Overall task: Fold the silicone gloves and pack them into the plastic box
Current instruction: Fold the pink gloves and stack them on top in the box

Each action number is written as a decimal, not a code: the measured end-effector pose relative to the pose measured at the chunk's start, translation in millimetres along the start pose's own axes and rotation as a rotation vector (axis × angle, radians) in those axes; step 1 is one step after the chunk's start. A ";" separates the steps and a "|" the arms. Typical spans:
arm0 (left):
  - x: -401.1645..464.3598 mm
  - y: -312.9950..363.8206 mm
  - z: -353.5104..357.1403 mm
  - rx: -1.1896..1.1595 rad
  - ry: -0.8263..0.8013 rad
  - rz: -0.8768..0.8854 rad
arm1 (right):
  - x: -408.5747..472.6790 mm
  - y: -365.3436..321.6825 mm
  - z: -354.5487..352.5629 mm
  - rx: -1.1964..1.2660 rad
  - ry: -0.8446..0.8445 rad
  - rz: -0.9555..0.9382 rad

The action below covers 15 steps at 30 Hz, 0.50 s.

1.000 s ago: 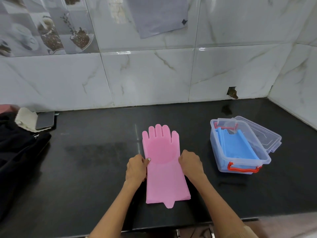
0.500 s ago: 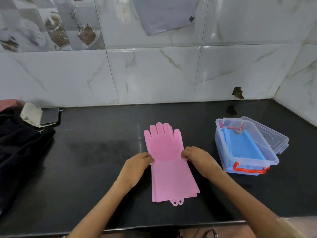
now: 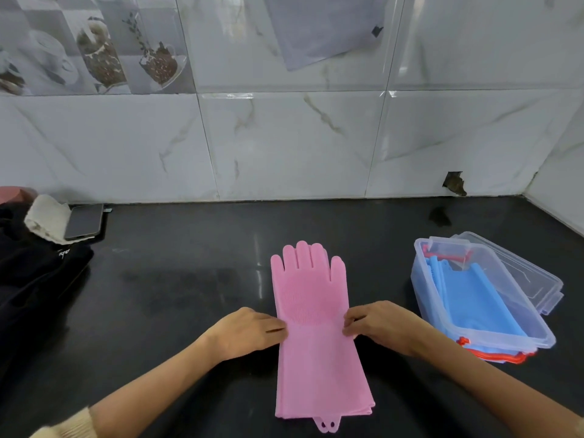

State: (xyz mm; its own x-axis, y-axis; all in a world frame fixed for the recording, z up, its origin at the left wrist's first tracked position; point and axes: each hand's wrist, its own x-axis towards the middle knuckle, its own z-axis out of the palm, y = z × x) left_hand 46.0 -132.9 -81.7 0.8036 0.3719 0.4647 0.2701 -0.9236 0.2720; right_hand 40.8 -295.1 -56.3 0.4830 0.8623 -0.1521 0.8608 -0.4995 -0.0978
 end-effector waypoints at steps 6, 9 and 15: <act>5.7 4.1 9.9 -0.020 0.014 0.026 | -2.8 4.1 6.4 0.104 0.029 -0.021; 5.6 3.1 7.4 -0.027 -0.009 0.024 | -4.8 7.1 8.4 0.138 0.000 -0.027; 9.3 3.0 11.7 -0.011 -0.031 0.025 | -8.0 10.9 6.6 0.097 -0.118 -0.046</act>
State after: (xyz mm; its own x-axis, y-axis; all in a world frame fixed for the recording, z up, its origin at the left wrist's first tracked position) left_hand 60.5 -133.3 -86.5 0.8260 0.3456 0.4452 0.2441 -0.9314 0.2700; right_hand 45.3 -308.0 -62.6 0.4167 0.8712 -0.2595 0.8592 -0.4707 -0.2006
